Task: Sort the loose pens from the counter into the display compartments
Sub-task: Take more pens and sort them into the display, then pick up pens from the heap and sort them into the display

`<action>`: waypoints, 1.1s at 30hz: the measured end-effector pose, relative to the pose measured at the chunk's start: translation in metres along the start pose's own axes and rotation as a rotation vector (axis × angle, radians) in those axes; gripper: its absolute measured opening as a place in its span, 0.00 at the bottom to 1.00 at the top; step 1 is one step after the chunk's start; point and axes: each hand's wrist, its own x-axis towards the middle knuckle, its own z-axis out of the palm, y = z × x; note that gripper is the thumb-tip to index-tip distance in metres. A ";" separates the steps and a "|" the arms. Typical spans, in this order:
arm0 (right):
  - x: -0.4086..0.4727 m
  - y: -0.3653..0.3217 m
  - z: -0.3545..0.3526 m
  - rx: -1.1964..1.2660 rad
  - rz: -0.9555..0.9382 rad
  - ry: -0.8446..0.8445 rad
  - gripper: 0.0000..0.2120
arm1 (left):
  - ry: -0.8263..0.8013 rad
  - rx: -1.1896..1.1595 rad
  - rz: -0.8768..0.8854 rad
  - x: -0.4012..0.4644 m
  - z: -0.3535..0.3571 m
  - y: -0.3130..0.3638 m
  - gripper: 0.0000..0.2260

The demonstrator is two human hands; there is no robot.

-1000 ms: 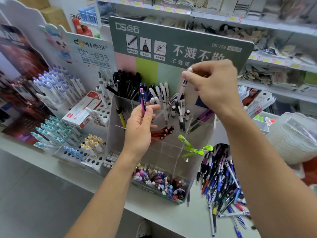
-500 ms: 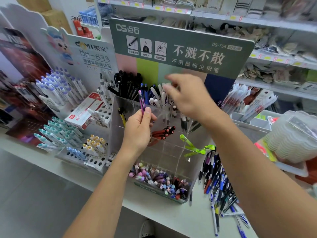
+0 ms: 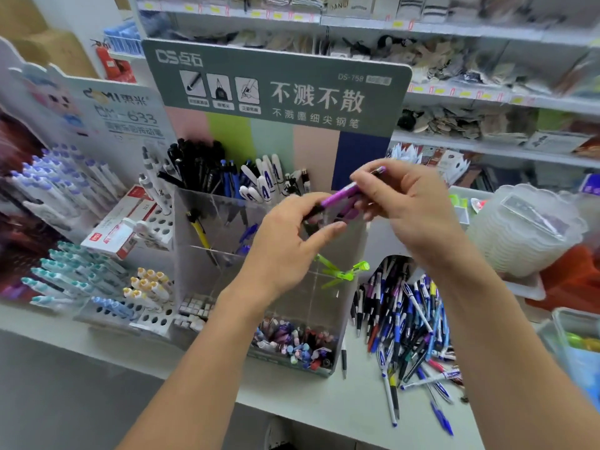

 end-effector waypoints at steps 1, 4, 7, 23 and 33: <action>-0.001 -0.002 -0.010 0.001 -0.046 0.150 0.06 | 0.116 0.031 -0.027 0.000 0.001 0.001 0.17; 0.001 0.001 -0.034 -0.232 -0.159 0.377 0.05 | 0.433 0.073 -0.149 -0.005 0.001 0.000 0.26; 0.012 0.019 -0.029 -0.515 -0.132 0.255 0.05 | 0.295 0.104 -0.272 -0.007 0.010 -0.008 0.33; -0.012 0.059 -0.002 -0.570 -0.109 0.223 0.20 | 0.459 0.029 0.026 -0.051 0.031 -0.020 0.12; -0.162 0.177 -0.073 -0.695 0.873 0.106 0.16 | -0.569 0.194 -0.471 -0.146 0.221 -0.051 0.36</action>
